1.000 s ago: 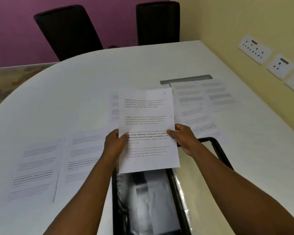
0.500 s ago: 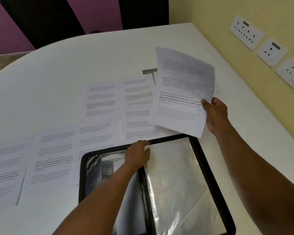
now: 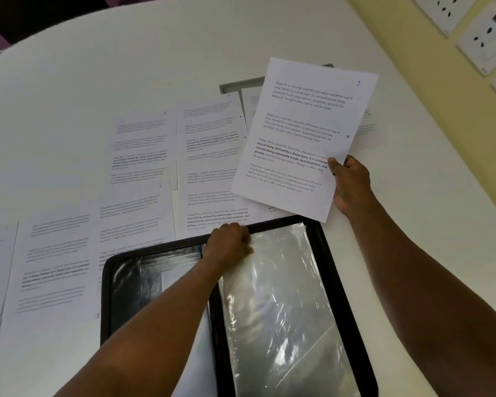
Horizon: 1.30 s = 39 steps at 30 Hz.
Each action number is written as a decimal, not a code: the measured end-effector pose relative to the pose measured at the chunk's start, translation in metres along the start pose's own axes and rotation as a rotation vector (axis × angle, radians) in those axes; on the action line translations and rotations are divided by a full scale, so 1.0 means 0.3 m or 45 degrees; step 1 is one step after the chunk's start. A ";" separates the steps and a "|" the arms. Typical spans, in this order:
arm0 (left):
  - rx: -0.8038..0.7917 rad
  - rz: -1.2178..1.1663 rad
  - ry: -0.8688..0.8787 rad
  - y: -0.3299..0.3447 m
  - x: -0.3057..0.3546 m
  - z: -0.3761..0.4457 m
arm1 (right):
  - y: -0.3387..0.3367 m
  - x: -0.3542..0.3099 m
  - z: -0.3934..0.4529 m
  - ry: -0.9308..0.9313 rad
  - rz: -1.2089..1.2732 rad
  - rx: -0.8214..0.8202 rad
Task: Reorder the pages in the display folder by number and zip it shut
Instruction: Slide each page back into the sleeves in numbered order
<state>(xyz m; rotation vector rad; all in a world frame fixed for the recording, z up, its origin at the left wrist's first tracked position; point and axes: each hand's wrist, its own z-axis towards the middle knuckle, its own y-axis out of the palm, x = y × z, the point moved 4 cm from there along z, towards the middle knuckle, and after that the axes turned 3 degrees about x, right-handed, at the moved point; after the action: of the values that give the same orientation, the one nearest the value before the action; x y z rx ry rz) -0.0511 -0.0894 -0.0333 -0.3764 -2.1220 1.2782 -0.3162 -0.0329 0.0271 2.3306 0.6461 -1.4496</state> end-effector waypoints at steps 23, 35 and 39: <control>-0.012 -0.153 0.137 0.016 -0.003 -0.048 | 0.219 0.168 -0.021 0.204 0.335 -0.368; 0.148 -0.157 0.256 0.016 0.015 -0.069 | 0.224 0.173 -0.004 0.180 0.299 -0.362; 0.109 -0.084 0.278 0.047 0.022 -0.081 | 0.224 0.164 -0.010 0.175 0.328 -0.390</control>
<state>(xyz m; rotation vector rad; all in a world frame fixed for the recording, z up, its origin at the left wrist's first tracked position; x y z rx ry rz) -0.0414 -0.0621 -0.0350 -0.3873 -1.8760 1.2271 -0.2593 -0.0781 -0.0139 2.1889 0.5360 -1.0088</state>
